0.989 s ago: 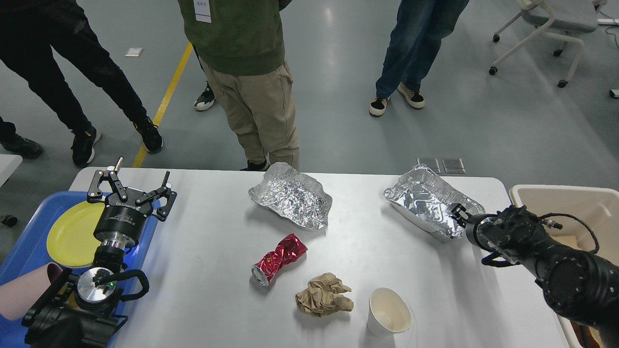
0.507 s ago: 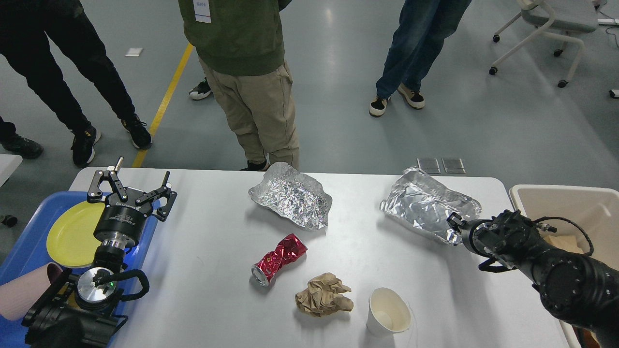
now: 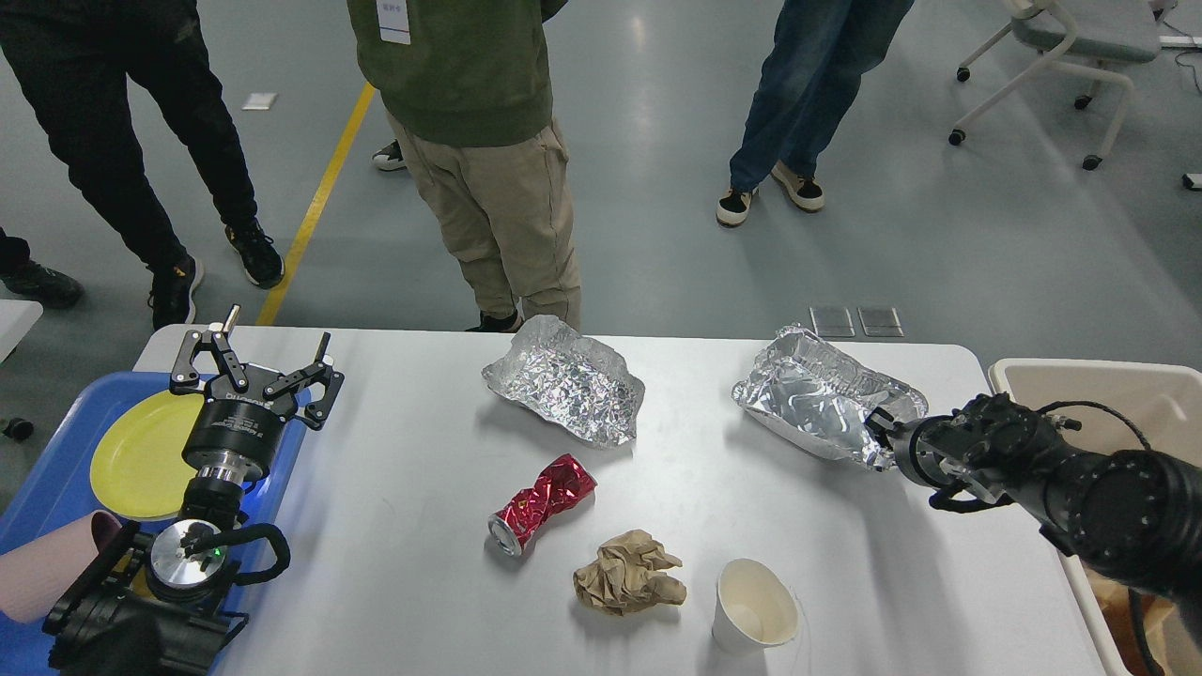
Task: Tidy desktop
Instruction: 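Lift the foil tray and carry it over the beige bin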
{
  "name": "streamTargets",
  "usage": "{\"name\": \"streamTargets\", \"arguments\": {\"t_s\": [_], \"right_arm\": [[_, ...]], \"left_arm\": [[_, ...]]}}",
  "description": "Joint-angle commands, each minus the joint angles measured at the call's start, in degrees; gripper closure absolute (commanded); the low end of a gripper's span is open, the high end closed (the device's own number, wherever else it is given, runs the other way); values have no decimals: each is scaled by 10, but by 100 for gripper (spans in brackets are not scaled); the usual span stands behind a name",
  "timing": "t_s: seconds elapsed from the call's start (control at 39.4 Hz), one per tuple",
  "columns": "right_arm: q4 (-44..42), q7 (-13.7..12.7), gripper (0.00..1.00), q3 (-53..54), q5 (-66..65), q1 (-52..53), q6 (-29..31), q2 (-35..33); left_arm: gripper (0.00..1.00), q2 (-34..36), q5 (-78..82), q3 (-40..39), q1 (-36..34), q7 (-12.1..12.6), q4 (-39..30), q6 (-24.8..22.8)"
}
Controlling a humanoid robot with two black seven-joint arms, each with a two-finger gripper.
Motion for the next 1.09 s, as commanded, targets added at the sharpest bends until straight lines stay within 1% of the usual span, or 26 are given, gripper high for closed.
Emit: {"name": "streamTargets", "arguments": {"t_s": [0.0,0.05,0.1,0.15,0.2,0.28,0.36,0.38,0.41,0.48,0.51,0.68,0.76,0.89,1.07], "right_arm": [[85,-2,100,-11,-2,64,1,-38],[119,-6,100,-16,-8,95,2,-51],[172,-20,100,-32,-28,143,12,-73],[206,-23,100,-43,-39,180,23,-87],[255,-26,100,-70,-47,236,50,-100],[301,-29,100,-114,-48,300,80,-100],[353,-33,100,-157,-48,360,98,-95],[375,-33,100,-168,-48,382,100,-93],[416,-33,100,-187,-48,424,105,-90],[479,-33,100,-213,-50,489,109,-83],[520,-35,100,-220,-56,529,111,-84],[639,-35,100,-248,-88,653,113,-90],[713,-35,100,-270,-94,723,120,-86],[762,-35,100,-272,-93,770,120,-87],[766,-33,100,-283,-90,772,107,-91]], "left_arm": [[4,1,0,0,0,0,0,0],[4,1,0,0,0,0,0,0],[4,1,0,0,0,0,0,0],[4,0,0,0,0,0,0,0],[4,0,0,0,0,0,0,0],[4,0,0,0,0,0,0,0],[4,0,0,0,0,0,0,0],[4,1,0,0,0,0,0,0],[4,0,0,0,0,0,0,0],[4,0,0,0,0,0,0,0],[4,0,0,0,0,0,0,0],[4,1,0,0,0,0,0,0],[4,1,0,0,0,-1,0,0],[4,1,0,0,0,-1,0,0],[4,1,0,0,0,0,0,0]]}}
